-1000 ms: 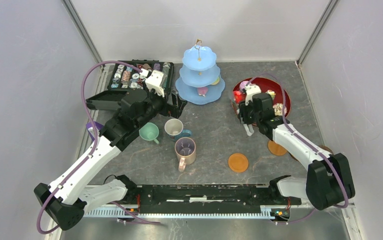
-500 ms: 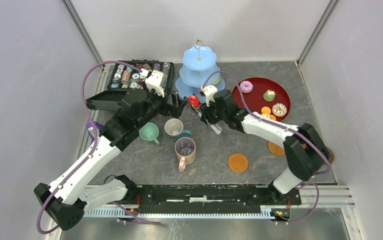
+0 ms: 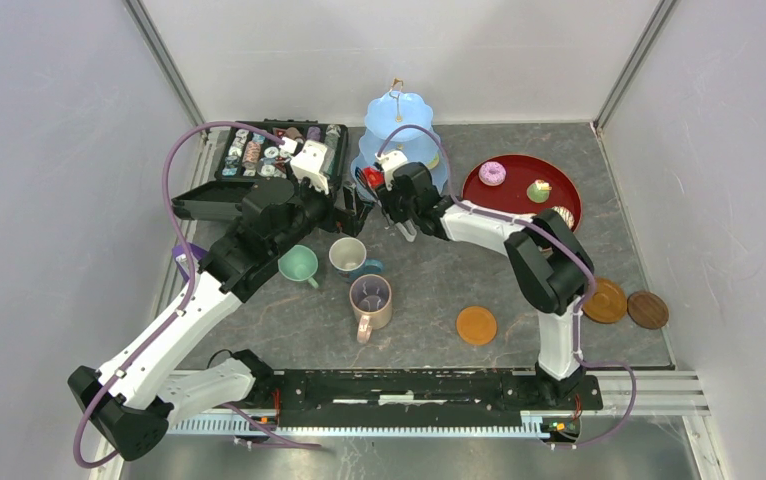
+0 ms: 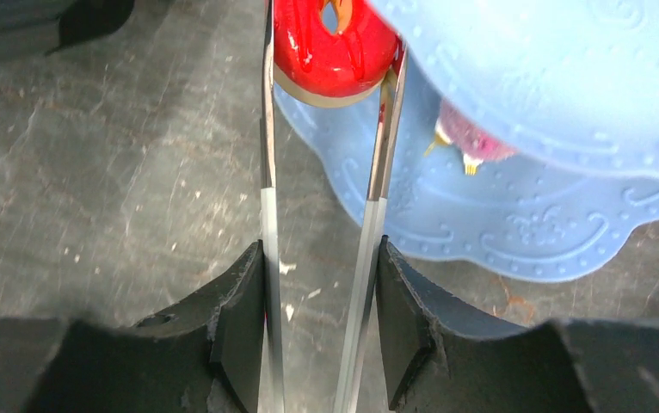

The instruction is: Serve the afternoon tea

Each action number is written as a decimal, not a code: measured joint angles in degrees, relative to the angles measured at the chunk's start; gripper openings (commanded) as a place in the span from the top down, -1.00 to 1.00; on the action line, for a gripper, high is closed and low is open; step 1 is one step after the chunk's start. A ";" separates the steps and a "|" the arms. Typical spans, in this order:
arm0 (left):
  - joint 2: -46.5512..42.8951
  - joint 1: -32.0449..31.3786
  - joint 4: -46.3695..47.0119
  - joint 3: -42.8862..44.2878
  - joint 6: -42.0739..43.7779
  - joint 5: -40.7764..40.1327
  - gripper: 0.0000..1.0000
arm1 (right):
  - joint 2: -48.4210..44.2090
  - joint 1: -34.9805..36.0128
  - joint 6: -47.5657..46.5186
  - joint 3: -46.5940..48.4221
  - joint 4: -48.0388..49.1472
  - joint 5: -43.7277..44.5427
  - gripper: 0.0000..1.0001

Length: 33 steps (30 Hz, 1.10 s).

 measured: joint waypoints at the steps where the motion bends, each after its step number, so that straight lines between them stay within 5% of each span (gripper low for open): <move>1: 0.00 0.00 0.00 0.00 0.00 -0.02 -1.00 | 1.01 0.00 0.09 1.07 0.55 0.81 0.43; 17: 0.00 -0.11 0.00 0.00 0.00 0.00 -1.00 | 8.81 0.04 1.20 3.15 8.81 10.56 -0.02; 33: 0.00 -0.11 0.02 0.00 0.00 0.00 -1.00 | 10.32 0.48 -0.46 3.72 12.55 11.54 -0.13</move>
